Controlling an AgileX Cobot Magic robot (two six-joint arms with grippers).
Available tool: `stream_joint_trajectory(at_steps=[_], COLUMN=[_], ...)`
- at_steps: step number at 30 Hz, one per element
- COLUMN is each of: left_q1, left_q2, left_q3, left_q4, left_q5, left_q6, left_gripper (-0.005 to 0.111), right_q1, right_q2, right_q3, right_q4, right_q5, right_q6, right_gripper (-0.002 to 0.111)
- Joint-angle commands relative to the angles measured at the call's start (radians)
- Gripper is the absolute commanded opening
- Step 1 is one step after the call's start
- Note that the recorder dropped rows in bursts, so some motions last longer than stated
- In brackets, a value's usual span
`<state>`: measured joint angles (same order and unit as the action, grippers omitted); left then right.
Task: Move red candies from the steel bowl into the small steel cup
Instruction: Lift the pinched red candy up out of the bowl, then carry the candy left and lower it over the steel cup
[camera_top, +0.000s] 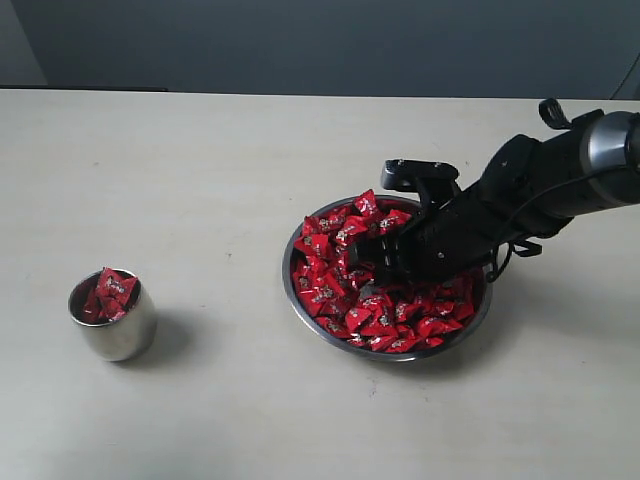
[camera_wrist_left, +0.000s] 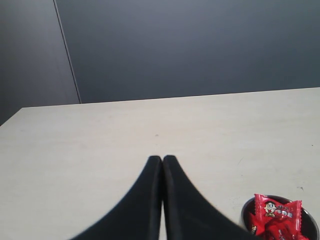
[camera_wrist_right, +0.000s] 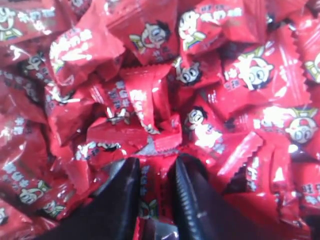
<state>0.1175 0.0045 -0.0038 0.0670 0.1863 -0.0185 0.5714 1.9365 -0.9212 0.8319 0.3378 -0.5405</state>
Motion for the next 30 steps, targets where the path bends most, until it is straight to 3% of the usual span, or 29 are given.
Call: stream_joint_trajectory(at_steps=[1, 22, 30], left_q1=[0.001, 0.001, 0.001], left_q2=[-0.004, -0.004, -0.004], left_q3=[0.004, 0.004, 0.004], left_q4=[0.001, 0.001, 0.001], left_q5=[-0.005, -0.006, -0.006], left_q6=[-0.001, -0.001, -0.001], left_gripper=[0.0, 0.0, 0.0], right_q1=[0.001, -0.002, -0.002], right_q2=[-0.002, -0.398, -0.327], right_q3=[0.005, 0.009, 0.004], right_q4=[-0.019, -0.133, -0.144], right_q5=[0.02, -0.14, -0.198], right_q6=[-0.01, -0.008, -0.099], right_gripper=[-0.001, -0.001, -0.001])
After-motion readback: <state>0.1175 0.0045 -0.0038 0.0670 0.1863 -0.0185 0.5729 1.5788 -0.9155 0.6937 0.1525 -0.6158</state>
